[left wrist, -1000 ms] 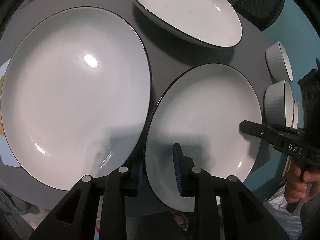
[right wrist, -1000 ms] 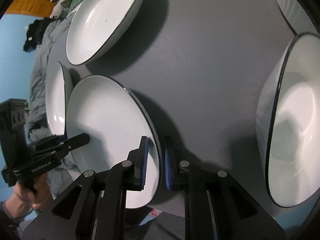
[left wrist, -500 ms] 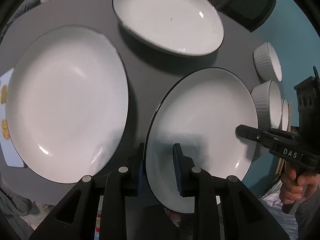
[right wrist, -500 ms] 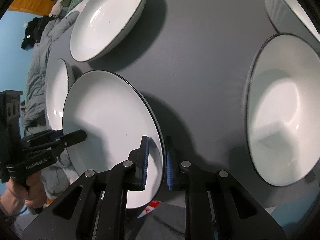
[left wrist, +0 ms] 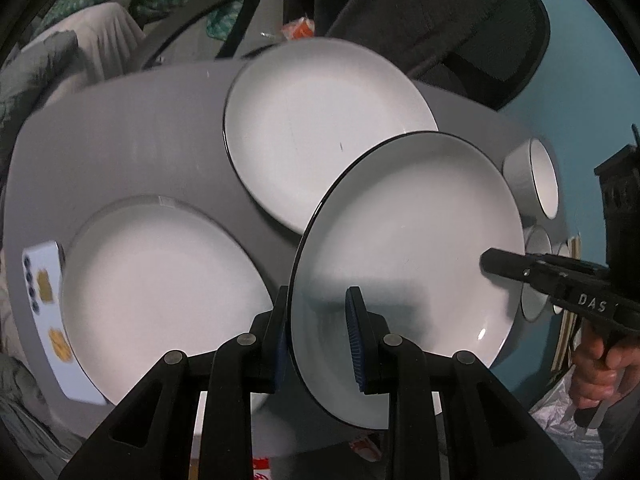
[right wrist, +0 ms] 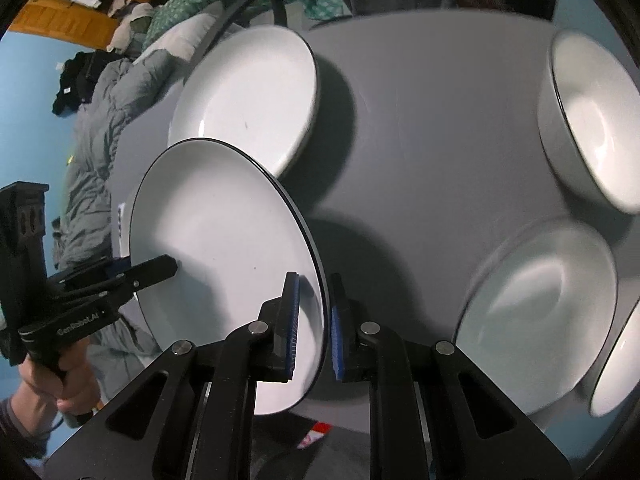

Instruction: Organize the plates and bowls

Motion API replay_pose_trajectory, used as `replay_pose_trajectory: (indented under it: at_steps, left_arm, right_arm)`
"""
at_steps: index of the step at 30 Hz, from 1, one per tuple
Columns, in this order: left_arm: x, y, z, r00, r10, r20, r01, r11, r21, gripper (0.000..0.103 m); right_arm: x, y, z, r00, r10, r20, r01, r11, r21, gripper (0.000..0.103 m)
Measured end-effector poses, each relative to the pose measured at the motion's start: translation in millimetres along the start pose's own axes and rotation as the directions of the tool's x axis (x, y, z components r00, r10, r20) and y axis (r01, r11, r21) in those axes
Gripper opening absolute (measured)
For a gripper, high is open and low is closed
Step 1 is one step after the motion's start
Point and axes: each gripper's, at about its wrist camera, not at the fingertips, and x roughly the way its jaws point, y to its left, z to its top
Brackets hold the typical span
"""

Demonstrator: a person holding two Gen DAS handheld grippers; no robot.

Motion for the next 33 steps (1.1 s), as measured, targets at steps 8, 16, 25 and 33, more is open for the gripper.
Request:
replay_pose_trajectory:
  at_steps: [8,16,25,33]
  left_arm:
    - [2.1,18.9,46.2,1.0,0.02,0.019,-0.019,0.999,-0.026,0.026]
    - [20.0,34.3,81.8,0.999,0.044,-0.007,-0.045,0.997,-0.057,0.027]
    - [31.3,47.0,104.0,0.997,0.067,-0.024,-0.068,0.995,-0.067,0.028]
    - [42.8,38.0,109.6,0.996,0.073,-0.044,-0.076,0.996,-0.054,0.028]
  right_arm:
    - [11.0,25.8,45.7,1.0,-0.007,0.01,0.007,0.999,-0.035,0.014]
    - [33.9,36.8,84.1,1.0,-0.008,-0.024,0.007,0.999,-0.035,0.014]
    - [46.0,31.4,109.4,0.998,-0.013,-0.062,0.011,1.0,-0.026,0.014]
    - [47.3,25.3,116.3,0.996,-0.063,-0.071,0.062,0.998,-0.009,0.016]
